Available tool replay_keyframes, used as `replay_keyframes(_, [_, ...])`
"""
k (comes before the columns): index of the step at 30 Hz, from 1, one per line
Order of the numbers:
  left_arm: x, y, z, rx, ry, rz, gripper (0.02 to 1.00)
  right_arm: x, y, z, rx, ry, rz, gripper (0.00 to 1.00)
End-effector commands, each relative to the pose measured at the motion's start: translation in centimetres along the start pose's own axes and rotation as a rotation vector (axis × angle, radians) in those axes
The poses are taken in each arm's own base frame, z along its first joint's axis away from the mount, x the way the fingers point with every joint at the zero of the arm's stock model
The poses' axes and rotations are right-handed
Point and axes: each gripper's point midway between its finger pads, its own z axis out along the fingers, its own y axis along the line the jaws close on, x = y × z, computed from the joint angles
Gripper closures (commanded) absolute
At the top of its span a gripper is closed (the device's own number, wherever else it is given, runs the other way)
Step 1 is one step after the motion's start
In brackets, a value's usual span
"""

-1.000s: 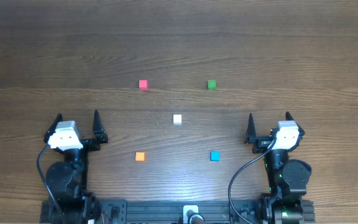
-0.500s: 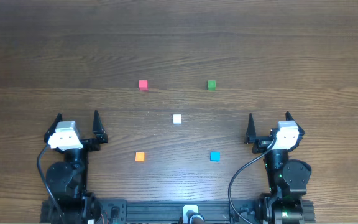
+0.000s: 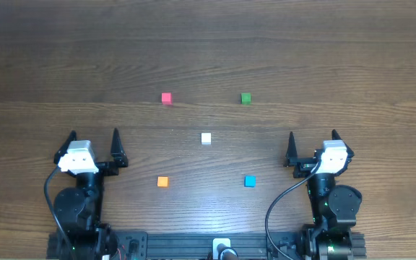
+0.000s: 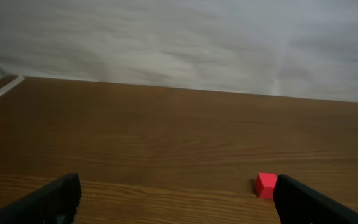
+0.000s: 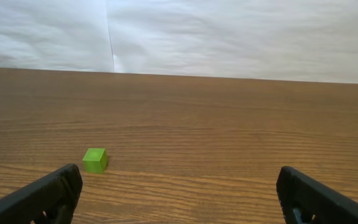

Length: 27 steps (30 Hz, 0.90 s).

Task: Stack Cubes

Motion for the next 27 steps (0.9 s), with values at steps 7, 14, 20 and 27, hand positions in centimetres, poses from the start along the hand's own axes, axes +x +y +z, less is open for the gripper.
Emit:
replay_keyframes(7, [-4.2,-3.1,1.3,0.136,0.193,-0.076,0.023,0.1,0.1,0.0,-0.011,-0.005,-0.005,0.009])
replay_keyframes(14, [-7.1,-5.6,5.6,0.168,0.596,-0.136,0.023,0.1,0.1,0.0,-0.011,-0.005,-0.005,0.007])
replay_keyframes(20, [-6.1,-9.4,10.9,0.195,0.833,-0.080,0.023,0.1,0.1,0.0,-0.011,-0.005,-0.005,0.009])
replay_keyframes(27, [-0.2,-13.2,15.5,0.207,1.012,-0.037,0.047,0.1,0.1,0.0,-0.011,-0.005,-0.005,0.009])
